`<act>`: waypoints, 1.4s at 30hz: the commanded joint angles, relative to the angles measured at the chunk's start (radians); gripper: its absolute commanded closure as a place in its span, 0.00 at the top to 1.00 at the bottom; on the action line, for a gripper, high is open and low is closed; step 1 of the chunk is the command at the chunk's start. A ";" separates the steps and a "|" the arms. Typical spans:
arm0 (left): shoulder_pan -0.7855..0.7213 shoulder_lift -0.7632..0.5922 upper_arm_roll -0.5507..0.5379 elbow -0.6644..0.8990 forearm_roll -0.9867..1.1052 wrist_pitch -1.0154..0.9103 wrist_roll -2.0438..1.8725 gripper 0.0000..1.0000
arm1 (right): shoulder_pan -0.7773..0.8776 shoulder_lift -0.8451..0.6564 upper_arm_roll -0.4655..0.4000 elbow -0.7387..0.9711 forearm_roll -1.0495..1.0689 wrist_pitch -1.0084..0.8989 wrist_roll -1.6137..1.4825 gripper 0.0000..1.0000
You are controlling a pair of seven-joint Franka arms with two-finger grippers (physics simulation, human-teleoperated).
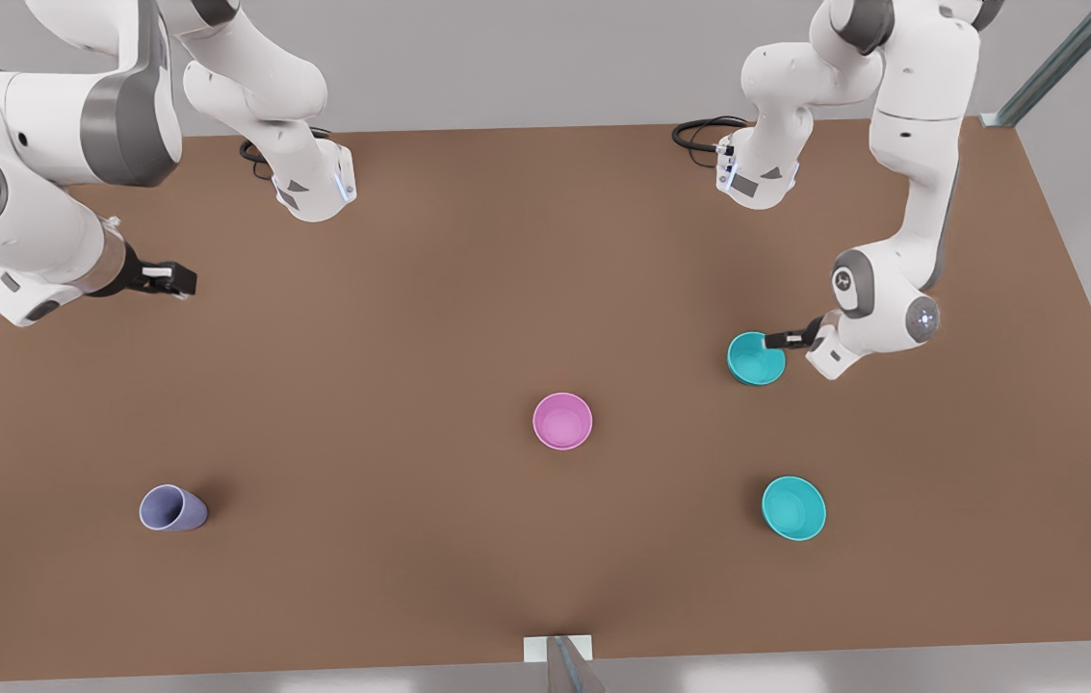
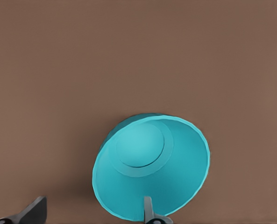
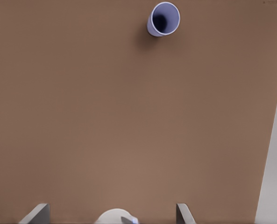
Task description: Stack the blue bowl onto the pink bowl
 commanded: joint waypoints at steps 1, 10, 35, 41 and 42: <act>-0.013 0.012 -0.002 -0.002 -0.101 0.077 0.426 1.00 | -0.004 -0.001 0.000 0.005 0.001 -0.007 -0.132 1.00; -0.019 0.054 0.000 -0.002 -0.142 0.152 0.429 0.79 | -0.010 0.002 -0.001 0.012 0.012 -0.006 -0.134 1.00; -0.449 0.284 -0.008 0.773 0.010 -0.239 -0.684 0.21 | -0.014 0.014 -0.006 0.012 0.018 -0.006 -0.138 1.00; -0.495 0.495 -0.009 1.086 0.028 -0.277 -0.889 0.21 | -0.016 0.016 -0.006 0.012 0.017 -0.004 -0.140 1.00; -0.496 0.506 -0.009 1.089 0.028 -0.265 -0.887 0.21 | -0.016 0.017 -0.006 0.012 0.018 -0.004 -0.140 1.00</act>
